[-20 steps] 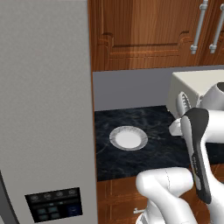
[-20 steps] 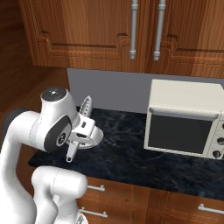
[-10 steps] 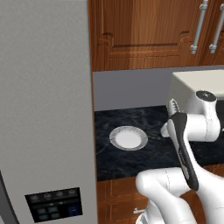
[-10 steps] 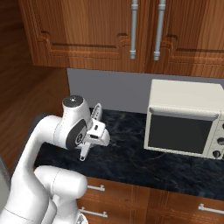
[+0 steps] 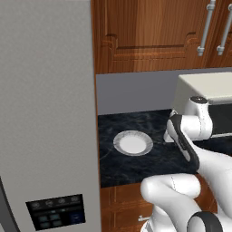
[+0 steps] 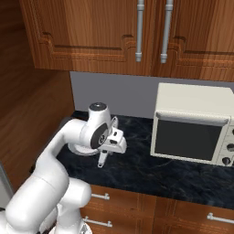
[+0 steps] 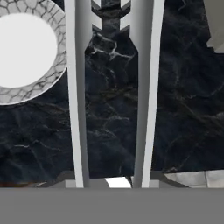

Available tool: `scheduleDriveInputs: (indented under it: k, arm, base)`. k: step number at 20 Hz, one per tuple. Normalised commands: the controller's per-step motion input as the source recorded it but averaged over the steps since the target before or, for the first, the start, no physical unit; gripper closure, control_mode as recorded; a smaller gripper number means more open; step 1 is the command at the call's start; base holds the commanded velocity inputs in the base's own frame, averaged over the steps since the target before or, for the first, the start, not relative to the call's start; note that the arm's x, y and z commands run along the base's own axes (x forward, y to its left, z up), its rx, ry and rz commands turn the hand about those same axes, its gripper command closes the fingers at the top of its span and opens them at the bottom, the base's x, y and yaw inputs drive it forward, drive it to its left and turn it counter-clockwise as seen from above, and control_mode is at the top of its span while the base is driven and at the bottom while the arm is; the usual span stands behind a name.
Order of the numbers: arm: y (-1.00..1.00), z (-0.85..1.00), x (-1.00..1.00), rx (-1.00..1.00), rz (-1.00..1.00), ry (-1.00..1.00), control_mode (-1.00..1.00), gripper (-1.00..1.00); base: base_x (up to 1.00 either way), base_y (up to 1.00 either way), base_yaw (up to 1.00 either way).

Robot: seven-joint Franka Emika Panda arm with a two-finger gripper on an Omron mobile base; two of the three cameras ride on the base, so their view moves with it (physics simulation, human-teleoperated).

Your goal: Pick up the tongs from the counter and place them near the plate next to the oven.

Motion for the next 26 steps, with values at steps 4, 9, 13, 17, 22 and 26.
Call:
scheduleDriveInputs:
  k: [4,9,13,17,22,26]
  arm:
    - [0.0,-0.5,0.53,0.0,0.0,0.01,-1.0,1.0]
    - [0.0,-0.44,0.54,0.0,0.01,0.0,-1.0,1.0]
    - [0.03,-0.31,0.29,0.0,0.0,0.0,-1.0,1.0]
    - [0.08,-0.16,0.15,0.0,0.0,0.04,-1.0,1.0]
    - [0.13,-0.09,0.02,0.0,0.0,0.07,-1.0,1.0]
    - [0.16,-0.28,0.05,0.0,0.0,0.07,-1.0,1.0]
  base:
    - [0.0,0.0,0.0]
    - [0.0,0.0,0.0]
    - [0.0,0.0,0.0]
    - [0.0,0.0,0.0]
    - [0.0,0.0,0.0]
    - [0.0,0.0,0.0]
